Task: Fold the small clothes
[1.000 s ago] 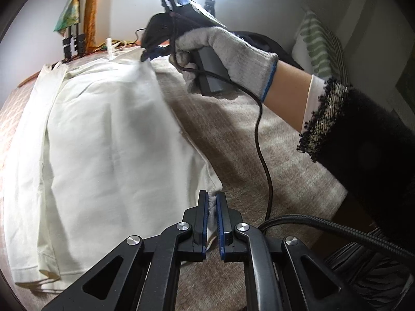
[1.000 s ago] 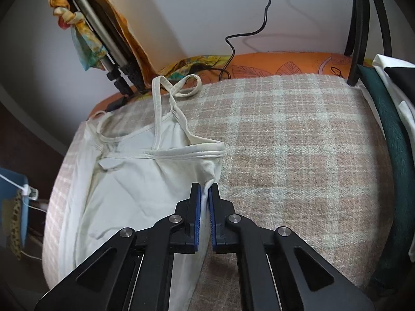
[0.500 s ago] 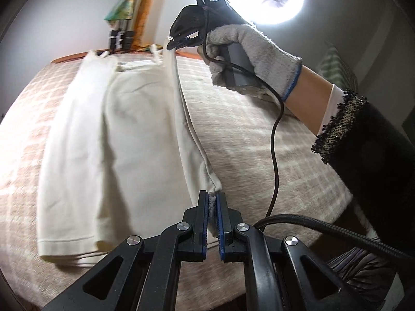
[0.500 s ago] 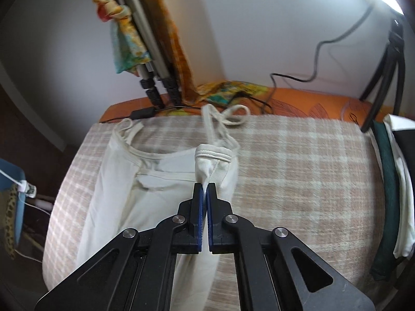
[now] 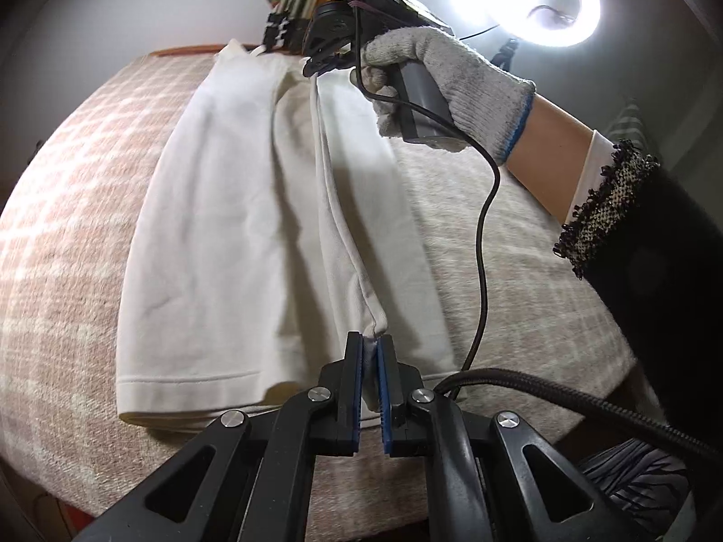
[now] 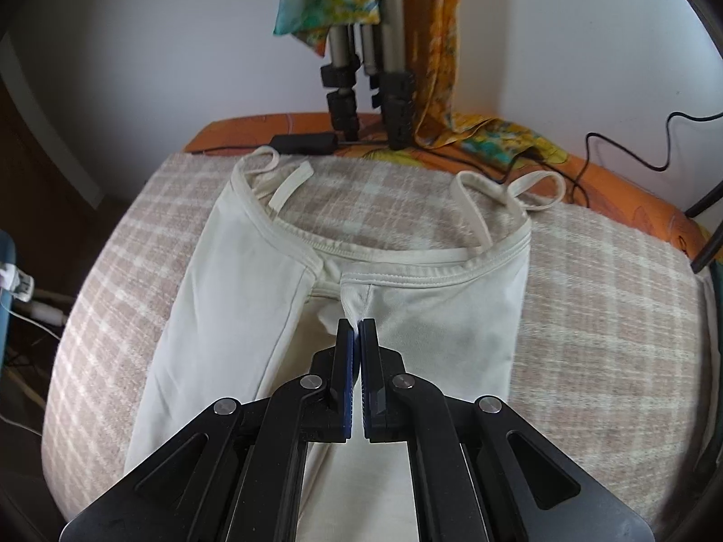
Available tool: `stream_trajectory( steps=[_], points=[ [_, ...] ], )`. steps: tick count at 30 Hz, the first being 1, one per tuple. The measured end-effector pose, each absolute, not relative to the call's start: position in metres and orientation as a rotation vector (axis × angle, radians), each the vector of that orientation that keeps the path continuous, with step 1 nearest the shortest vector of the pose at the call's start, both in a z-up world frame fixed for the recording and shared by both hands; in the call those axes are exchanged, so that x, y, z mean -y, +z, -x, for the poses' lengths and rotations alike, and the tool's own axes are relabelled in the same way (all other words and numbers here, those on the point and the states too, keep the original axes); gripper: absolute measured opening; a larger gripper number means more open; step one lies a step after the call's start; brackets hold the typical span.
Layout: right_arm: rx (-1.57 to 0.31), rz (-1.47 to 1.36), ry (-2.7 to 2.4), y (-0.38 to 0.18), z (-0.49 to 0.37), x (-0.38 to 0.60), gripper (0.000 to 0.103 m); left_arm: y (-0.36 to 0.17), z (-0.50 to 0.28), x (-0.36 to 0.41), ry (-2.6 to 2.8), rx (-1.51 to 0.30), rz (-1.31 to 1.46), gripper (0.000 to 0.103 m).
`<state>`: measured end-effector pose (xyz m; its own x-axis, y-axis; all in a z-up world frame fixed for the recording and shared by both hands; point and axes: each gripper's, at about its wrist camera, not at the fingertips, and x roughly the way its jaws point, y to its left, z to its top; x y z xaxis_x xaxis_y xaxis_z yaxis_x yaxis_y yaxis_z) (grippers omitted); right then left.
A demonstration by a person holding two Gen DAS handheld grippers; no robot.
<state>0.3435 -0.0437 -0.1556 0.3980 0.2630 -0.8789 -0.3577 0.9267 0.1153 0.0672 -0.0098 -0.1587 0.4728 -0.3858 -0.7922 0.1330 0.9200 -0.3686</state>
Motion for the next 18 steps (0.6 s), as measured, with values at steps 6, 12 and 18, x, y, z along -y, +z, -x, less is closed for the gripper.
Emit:
stream_trajectory(
  steps=[6,12,18],
  points=[
    [-1.122,0.118,0.416,-0.169,-0.344,0.035,0.008,-0.162,-0.062,0.009,-0.319,-1.057,0.252,0.024],
    [-1.09,0.06,0.436,-0.141,-0.328,0.055,0.028,-0.152,-0.046,0.009,-0.324,-1.017,0.198,0.03],
    [-1.037,-0.024,0.454,-0.089,-0.282,0.1,0.028,-0.143,-0.024,-0.003,-0.319,-0.982,0.129,0.034]
  ],
)
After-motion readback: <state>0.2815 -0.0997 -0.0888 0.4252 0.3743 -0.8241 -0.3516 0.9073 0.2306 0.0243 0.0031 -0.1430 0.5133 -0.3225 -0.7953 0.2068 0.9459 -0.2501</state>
